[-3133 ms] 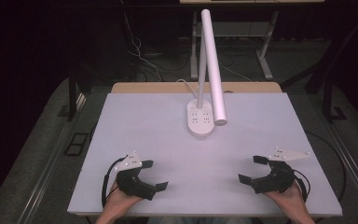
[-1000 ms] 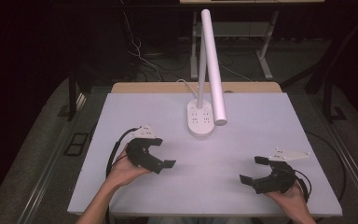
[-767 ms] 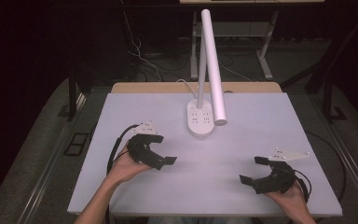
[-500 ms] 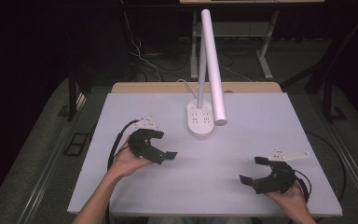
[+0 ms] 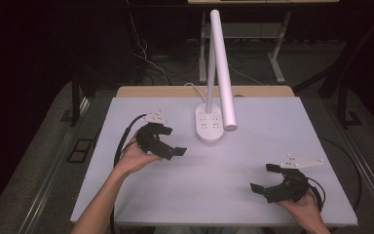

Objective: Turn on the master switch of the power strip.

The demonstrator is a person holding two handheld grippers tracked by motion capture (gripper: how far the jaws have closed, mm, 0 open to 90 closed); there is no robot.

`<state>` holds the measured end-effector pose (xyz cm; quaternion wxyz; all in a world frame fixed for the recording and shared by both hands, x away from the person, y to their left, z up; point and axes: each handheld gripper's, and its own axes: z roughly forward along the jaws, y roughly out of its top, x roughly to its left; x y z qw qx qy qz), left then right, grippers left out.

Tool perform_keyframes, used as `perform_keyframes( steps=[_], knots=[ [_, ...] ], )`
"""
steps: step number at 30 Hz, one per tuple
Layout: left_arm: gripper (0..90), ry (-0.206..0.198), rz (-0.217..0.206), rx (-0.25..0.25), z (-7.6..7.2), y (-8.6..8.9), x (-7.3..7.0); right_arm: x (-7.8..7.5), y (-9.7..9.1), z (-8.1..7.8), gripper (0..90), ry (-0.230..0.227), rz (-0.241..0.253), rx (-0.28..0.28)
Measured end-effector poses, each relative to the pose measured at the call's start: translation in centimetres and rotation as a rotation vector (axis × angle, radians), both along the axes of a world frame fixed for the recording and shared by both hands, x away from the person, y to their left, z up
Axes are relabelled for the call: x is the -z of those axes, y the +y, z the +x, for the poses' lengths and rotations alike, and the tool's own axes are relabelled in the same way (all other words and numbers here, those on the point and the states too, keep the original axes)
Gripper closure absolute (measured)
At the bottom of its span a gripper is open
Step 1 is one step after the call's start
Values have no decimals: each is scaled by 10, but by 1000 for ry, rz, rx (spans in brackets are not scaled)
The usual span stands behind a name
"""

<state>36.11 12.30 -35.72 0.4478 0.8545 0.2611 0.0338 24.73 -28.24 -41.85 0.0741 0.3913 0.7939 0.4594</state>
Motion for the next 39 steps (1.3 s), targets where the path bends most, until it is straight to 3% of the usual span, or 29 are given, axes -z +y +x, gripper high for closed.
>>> perform_keyframes(
  steps=[23, 24, 30, 39],
  knots=[
    [16, -12, 20, -3, 38, -15, -14, 0, -1, 0, 2, -2, 2, 1],
    [17, -7, 5, -14, 38, -17, -14, 0, -1, 0, 2, -2, 2, 1],
    [21, -7, 26, -3, 49, -21, -13, 0, -1, 0, 2, -4, 1, -1],
    [21, 0, 30, -32, 66, -24, -11, 0, 0, 1, 2, 0, 2, -1]
  ],
)
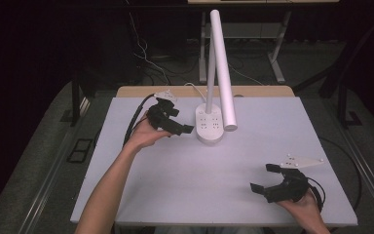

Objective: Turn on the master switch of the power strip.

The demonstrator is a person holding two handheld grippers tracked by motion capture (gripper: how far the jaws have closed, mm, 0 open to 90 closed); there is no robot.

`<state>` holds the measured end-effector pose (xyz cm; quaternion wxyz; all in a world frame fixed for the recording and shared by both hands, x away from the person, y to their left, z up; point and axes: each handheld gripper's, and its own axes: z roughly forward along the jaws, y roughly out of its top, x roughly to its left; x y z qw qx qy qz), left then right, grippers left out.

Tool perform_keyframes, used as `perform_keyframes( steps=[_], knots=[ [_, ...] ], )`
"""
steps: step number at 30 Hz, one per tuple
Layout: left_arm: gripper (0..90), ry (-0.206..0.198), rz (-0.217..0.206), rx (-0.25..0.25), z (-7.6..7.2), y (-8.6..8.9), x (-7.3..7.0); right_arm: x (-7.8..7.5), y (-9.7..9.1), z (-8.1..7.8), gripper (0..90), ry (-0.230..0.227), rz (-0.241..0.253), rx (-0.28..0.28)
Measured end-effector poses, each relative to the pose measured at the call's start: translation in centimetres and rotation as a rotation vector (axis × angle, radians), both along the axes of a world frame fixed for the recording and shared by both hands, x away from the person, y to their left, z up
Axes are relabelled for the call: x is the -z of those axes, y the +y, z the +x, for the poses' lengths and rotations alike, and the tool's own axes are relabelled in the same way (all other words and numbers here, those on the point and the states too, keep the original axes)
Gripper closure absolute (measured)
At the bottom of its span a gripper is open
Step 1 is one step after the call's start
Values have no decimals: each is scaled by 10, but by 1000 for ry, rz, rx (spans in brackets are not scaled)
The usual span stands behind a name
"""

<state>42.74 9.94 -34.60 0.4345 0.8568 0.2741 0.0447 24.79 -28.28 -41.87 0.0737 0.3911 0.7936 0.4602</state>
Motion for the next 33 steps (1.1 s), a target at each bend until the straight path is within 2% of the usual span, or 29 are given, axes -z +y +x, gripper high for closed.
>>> perform_keyframes(
  steps=[8, 10, 13, 16, 24, 33],
  knots=[
    [29, -8, -3, -25, 15, 1, -3, 0, 0, 0, 2, -3, 0, -1],
    [32, -11, -18, -40, 19, 0, -4, 0, 0, 0, 3, -3, 1, 0],
    [36, -8, -8, -54, 24, 1, -5, 0, 0, 0, 2, -3, 3, 2],
    [37, 1, -21, -73, 29, 0, -5, 0, -1, 0, 2, -3, 4, 5],
    [49, -4, -40, -98, 44, -7, -10, 0, -1, 0, 2, -5, 4, 3],
    [50, 22, -36, -133, 58, -21, 0, -1, -1, 0, 2, -7, 7, 8]
  ],
)
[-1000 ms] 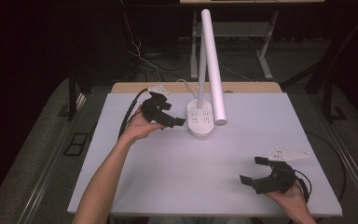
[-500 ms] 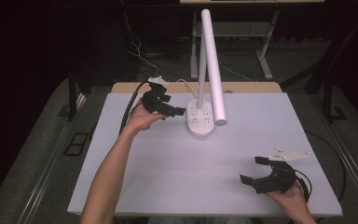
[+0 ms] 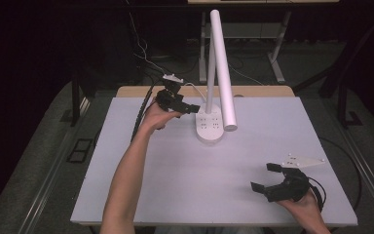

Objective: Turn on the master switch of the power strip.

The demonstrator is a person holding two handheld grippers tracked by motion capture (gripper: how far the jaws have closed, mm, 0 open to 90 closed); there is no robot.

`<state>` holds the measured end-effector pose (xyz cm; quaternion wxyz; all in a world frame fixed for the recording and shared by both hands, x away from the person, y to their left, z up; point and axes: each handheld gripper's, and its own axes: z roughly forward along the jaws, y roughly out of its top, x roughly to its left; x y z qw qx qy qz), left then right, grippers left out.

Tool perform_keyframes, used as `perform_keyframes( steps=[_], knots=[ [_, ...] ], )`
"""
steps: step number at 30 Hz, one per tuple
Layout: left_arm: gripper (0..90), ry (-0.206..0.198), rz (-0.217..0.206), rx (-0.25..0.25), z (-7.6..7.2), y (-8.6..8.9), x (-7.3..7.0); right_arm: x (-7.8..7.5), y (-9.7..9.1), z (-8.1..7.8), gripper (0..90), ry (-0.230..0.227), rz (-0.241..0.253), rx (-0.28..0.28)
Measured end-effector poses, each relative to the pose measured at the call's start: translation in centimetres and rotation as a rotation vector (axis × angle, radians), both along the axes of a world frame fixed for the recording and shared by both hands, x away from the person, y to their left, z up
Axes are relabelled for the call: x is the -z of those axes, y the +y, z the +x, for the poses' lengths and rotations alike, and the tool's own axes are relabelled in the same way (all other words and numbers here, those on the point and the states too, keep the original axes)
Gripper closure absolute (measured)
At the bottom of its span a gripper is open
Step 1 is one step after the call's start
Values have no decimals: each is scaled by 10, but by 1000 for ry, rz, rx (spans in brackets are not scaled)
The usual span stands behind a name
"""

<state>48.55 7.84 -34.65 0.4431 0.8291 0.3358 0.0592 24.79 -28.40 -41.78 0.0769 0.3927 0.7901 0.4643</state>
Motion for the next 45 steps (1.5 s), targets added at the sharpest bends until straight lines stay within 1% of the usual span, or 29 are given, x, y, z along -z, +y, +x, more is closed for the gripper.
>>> perform_keyframes(
  steps=[5, 6, 7, 10, 11, 12, 14, 16, 19, 21, 23, 24, 26, 27, 29, 32, 33, 35, 36, 39, 40, 45],
  knots=[
    [51, 33, -31, -24, 6, -4, 8, 0, 0, 0, 2, 1, 1, 1],
    [51, 47, -38, -35, 6, -5, 10, 0, 0, 0, 2, 2, 2, 1],
    [51, 53, -37, -43, 7, -5, 12, 0, 0, 0, 2, 6, 3, 4],
    [51, 63, -52, -65, 11, -7, 18, 0, 1, 0, 2, 6, 3, 5],
    [51, 65, -50, -69, 12, -8, 19, 0, 1, 0, 2, 2, 2, 2],
    [51, 72, -79, -92, 13, -10, 21, 0, 1, 0, 2, 1, 1, 2],
    [52, 83, -98, -114, 14, -12, 25, 0, 1, 0, 2, 1, 2, 1],
    [52, 86, -96, -118, 16, -13, 27, 0, 1, 0, 2, 2, 2, 1],
    [55, 89, -109, -130, 18, -15, 30, 0, 1, 0, 2, 1, 0, -1],
    [63, 88, -108, -129, 19, -14, 32, 0, 1, 0, 2, 1, 0, -2],
    [92, 89, -117, -138, 20, -15, 33, 0, 1, 0, 2, 1, -1, -3],
    [92, 89, -120, -140, 21, -15, 34, 0, 1, 0, 2, 1, -1, -3],
    [116, 88, -134, -152, 22, -15, 35, 0, 1, 0, 2, 1, -1, -3],
    [139, 87, -133, -155, 22, -15, 35, 0, 1, 0, 3, 0, -1, -5],
    [147, 92, -149, -163, 23, -15, 36, 0, 1, 0, 2, 1, -2, -6],
    [177, 96, -163, -176, 25, -16, 39, 0, 1, 0, 2, 2, -2, -7],
    [190, 99, -173, -185, 26, -17, 40, 0, 1, 0, 2, 2, -3, -8],
    [225, 98, -175, -199, 26, -19, 42, 0, 1, 0, 2, 2, -3, -8],
    [246, 92, -170, -196, 27, -19, 42, 0, 1, 0, 2, 2, -4, -8],
    [346, 83, -169, -215, 27, -22, 45, 0, 2, 0, 2, 2, -4, -9],
    [384, 85, -178, -223, 28, -23, 46, 0, 2, 0, 2, 2, -5, -9],
    [521, 91, -182, -248, 31, -26, 53, 1, 2, 0, 2, 5, -6, -12]
  ],
)
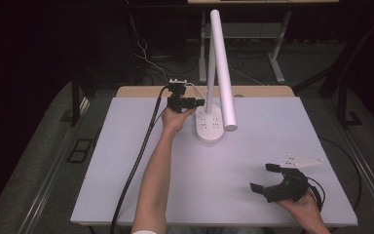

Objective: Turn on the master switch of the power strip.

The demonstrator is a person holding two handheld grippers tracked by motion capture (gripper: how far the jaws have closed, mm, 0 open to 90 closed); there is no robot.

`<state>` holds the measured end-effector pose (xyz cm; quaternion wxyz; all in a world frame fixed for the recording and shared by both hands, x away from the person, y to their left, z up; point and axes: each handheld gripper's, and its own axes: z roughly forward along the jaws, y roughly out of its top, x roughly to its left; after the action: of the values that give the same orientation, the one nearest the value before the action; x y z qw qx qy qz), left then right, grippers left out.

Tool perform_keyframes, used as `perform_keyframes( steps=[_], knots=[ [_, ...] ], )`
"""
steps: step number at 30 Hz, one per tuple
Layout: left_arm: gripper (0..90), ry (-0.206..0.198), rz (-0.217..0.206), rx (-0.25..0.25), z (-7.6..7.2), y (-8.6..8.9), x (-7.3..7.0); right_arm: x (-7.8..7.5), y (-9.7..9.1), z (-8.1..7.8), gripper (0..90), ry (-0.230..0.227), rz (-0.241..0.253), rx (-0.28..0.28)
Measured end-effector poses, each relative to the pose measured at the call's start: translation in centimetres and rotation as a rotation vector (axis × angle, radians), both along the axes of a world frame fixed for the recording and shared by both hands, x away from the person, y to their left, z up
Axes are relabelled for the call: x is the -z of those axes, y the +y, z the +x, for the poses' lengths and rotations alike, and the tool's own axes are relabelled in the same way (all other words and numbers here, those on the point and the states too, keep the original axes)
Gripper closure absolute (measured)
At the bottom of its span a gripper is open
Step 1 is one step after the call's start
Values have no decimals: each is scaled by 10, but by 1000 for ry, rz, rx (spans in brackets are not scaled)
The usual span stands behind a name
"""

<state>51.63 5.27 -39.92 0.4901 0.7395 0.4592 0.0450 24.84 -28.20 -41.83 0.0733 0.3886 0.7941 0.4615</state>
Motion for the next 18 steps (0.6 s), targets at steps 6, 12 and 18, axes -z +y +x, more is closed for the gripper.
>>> perform_keyframes(
  steps=[6, 12, 18],
  knots=[
    [671, 18, -1, -21, 2, -6, 9, 0, 1, 0, 2, 2, 1, -4],
    [863, 44, 46, -38, 3, -11, 18, 0, 0, 0, 2, 0, 2, -8],
    [896, 50, 58, -39, 4, -15, 23, 0, 1, 0, 2, 1, 2, -10]
  ],
)
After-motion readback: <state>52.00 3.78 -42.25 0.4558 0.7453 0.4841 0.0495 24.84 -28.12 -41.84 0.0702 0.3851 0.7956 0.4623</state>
